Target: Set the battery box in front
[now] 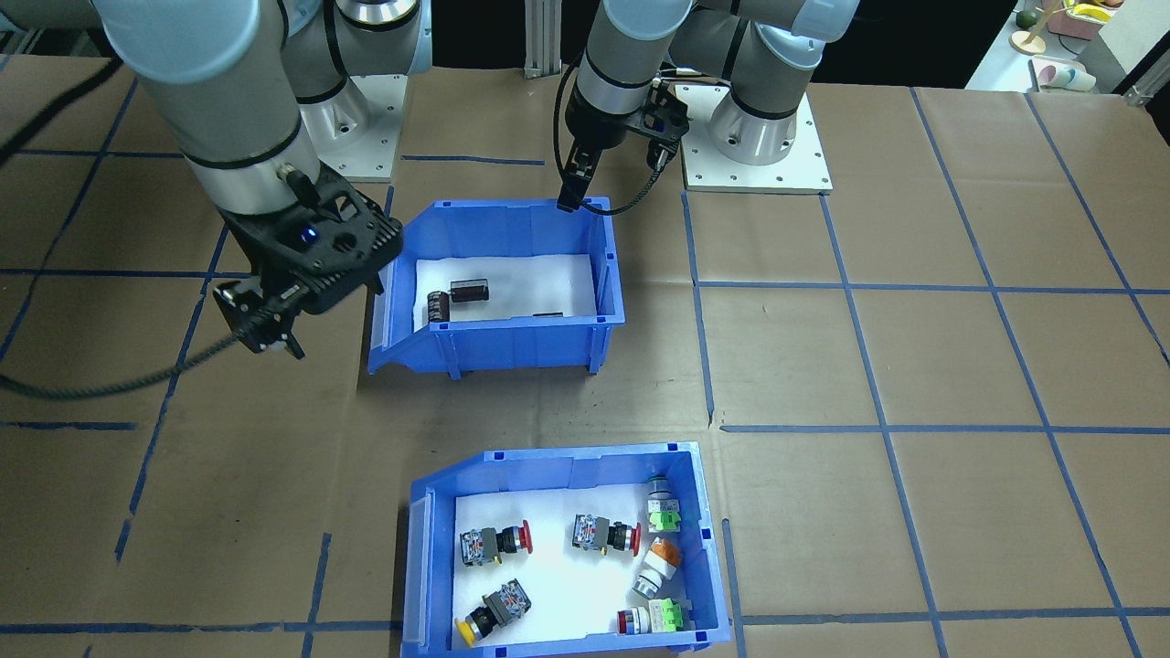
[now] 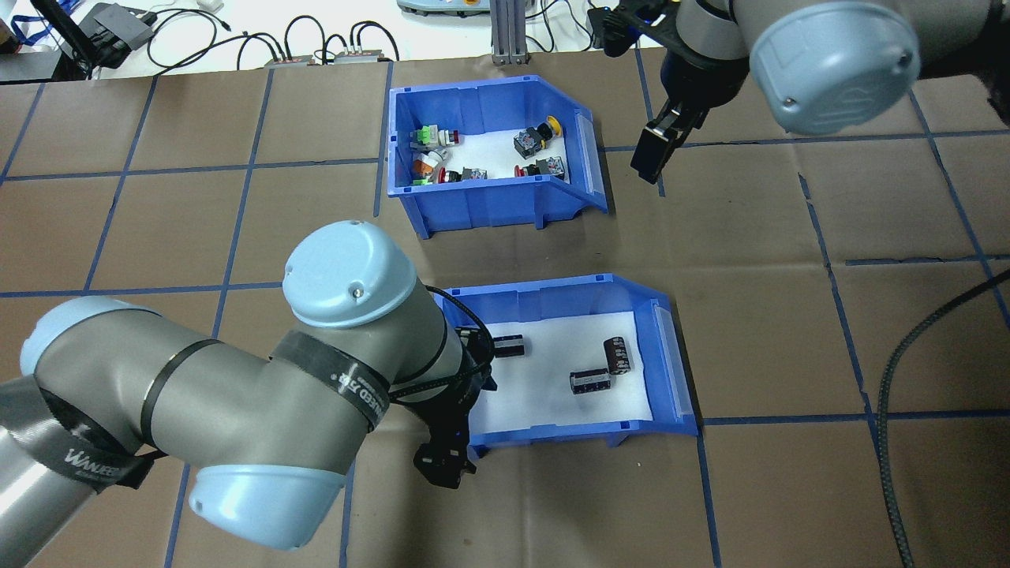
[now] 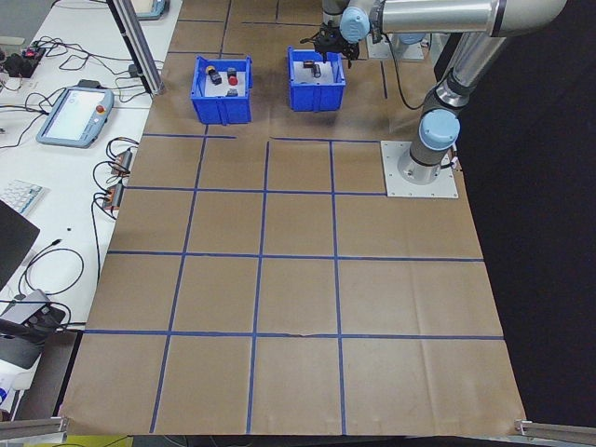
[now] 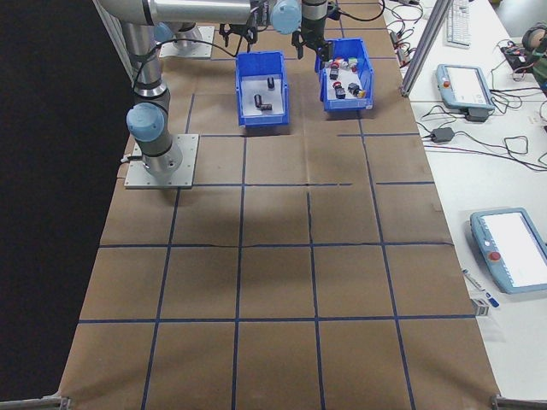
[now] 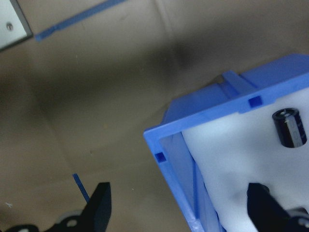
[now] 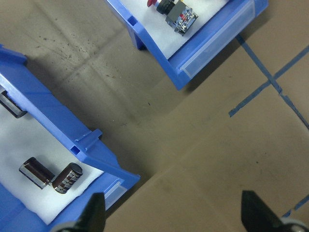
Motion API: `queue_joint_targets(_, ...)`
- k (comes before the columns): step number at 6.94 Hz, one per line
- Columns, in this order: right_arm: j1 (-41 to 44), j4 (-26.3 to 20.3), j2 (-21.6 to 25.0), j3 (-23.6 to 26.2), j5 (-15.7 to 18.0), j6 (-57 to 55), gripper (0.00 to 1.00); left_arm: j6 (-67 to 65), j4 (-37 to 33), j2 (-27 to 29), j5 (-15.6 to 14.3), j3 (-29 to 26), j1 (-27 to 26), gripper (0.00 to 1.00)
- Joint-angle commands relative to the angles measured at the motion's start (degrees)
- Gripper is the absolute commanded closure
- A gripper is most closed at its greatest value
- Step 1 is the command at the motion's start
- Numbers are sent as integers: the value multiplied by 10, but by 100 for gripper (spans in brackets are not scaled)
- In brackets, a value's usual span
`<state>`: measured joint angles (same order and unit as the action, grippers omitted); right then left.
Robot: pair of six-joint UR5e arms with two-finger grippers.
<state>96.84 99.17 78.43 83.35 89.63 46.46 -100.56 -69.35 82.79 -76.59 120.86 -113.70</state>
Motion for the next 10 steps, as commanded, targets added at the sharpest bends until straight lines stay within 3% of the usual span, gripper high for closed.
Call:
queue_joint_targets(1,36,-40,-86,-107,4,91,0,-69,99,23,8,29,-20,0)
queue_joint_targets(2,73,-44,-124,-149,6,104,0,-96,116,40,8,33,-34,0)
queue_joint_targets(4,149,-35,-181,-200,43,155,0,-141,197,95,7,37,-66,0)
queue_joint_targets(7,178,-32,-197,-201,41,159,0,-154,250,151,2,38,-83,1)
queue_joint_targets(8,183,-31,-215,-202,42,183,0,-153,251,155,7,38,-84,21)
queue_joint_targets(9,183,-31,-228,-202,42,202,0,-156,252,156,7,38,-84,71)
queue_joint_targets(10,183,-31,-241,-201,41,196,0,-187,254,149,11,38,-85,100)
